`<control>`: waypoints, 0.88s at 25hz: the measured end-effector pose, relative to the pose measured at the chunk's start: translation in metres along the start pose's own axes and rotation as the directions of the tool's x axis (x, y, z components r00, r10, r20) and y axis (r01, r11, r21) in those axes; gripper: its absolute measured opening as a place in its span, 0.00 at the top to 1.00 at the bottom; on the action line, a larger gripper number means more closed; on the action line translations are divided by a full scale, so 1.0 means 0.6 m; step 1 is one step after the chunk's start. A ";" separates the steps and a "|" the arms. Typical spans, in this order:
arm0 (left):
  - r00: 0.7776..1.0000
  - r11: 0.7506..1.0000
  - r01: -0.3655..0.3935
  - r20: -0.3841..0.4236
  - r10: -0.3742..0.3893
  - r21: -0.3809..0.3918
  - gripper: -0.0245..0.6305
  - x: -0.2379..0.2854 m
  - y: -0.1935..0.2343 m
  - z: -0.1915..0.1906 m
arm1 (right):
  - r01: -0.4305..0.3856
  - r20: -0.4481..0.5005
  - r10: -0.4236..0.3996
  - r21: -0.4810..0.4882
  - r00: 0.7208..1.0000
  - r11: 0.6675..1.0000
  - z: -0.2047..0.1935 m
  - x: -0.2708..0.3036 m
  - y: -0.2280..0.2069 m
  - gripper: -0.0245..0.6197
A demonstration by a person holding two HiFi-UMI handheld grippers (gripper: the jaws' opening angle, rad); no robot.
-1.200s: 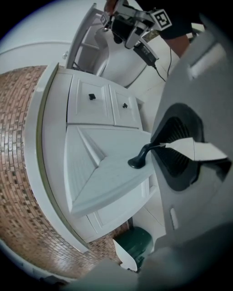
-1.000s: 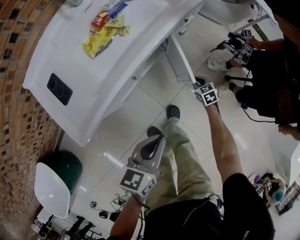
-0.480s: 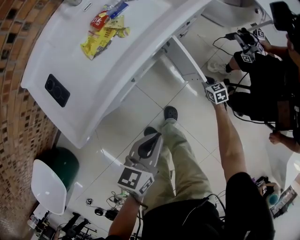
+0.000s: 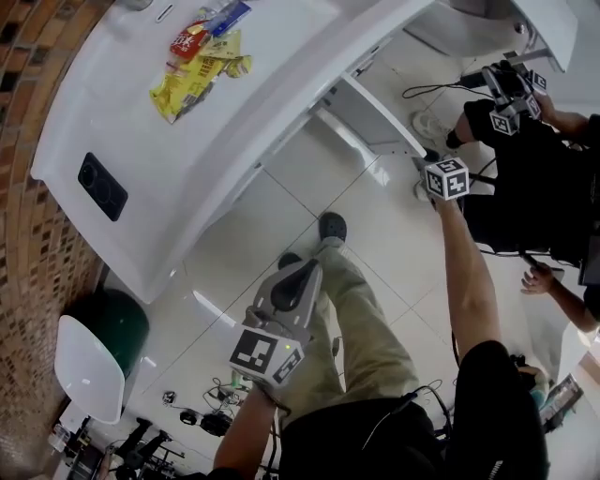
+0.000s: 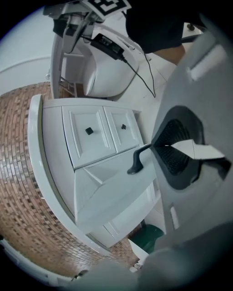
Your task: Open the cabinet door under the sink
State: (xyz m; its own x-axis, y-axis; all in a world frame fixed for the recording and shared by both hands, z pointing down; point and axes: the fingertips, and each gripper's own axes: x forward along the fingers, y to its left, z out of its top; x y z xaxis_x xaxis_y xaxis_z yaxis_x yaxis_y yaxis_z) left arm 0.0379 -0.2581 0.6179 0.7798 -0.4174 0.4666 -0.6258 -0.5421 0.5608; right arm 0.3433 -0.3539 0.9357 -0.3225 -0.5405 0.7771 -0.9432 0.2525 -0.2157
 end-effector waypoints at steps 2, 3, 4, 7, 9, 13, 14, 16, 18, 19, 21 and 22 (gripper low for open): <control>1.000 1.000 0.000 0.002 0.000 0.002 0.94 0.008 0.001 0.006 | -0.004 0.002 0.004 0.002 1.000 1.000 -0.003 -0.001 0.003 0.97; 1.000 1.000 0.002 0.003 -0.002 0.007 0.94 0.010 0.001 0.009 | -0.002 0.010 0.001 0.016 1.000 1.000 -0.003 -0.002 0.004 0.97; 1.000 1.000 0.005 0.004 -0.005 0.014 0.94 0.011 0.001 0.012 | 0.002 0.024 -0.003 0.037 1.000 0.999 -0.002 -0.004 0.004 0.97; 1.000 0.999 0.009 0.008 -0.010 0.035 0.94 0.010 -0.001 0.019 | 0.013 0.079 -0.021 0.110 0.997 0.994 0.006 -0.021 0.007 0.97; 1.000 0.999 0.010 0.014 -0.011 0.043 0.94 0.005 -0.002 0.023 | 0.017 0.100 -0.031 0.130 0.995 0.991 0.008 -0.039 0.016 0.98; 0.999 0.998 0.013 0.038 -0.015 0.054 0.94 -0.022 -0.008 0.023 | -0.016 0.129 0.001 0.120 0.992 0.993 0.006 -0.097 0.070 0.98; 0.999 0.998 0.011 0.046 -0.014 0.059 0.94 -0.033 -0.011 0.026 | -0.045 0.141 0.029 0.114 0.990 0.992 0.007 -0.115 0.097 0.98; 0.998 0.998 0.007 0.063 -0.011 0.066 0.94 -0.063 -0.020 0.029 | -0.117 0.165 0.102 0.084 0.981 0.990 0.011 -0.158 0.169 0.98; 0.997 0.998 0.008 0.075 -0.012 0.060 0.94 -0.100 -0.027 0.018 | -0.180 0.169 0.174 0.016 0.970 0.984 0.015 -0.207 0.253 0.98; 0.997 0.998 0.008 0.080 -0.013 0.057 0.94 -0.119 -0.031 0.012 | -0.204 0.160 0.206 -0.031 0.965 0.979 0.017 -0.232 0.296 0.98; 0.996 0.998 0.008 0.089 -0.014 0.064 0.94 -0.156 -0.039 0.007 | -0.240 0.135 0.259 -0.139 0.957 0.961 0.026 -0.282 0.370 0.98; 0.995 0.997 0.007 0.098 -0.015 0.076 0.94 -0.174 -0.043 0.008 | -0.251 0.128 0.277 -0.188 0.952 0.950 0.034 -0.308 0.401 0.98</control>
State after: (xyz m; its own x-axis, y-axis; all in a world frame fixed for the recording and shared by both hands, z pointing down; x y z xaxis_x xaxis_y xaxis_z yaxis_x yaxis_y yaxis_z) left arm -0.0275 -0.2041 0.5517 0.7871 -0.4790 0.3886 -0.6167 -0.5991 0.5107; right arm 0.1745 -0.2099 0.7283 -0.5785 -0.5473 0.6047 -0.7998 0.5260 -0.2891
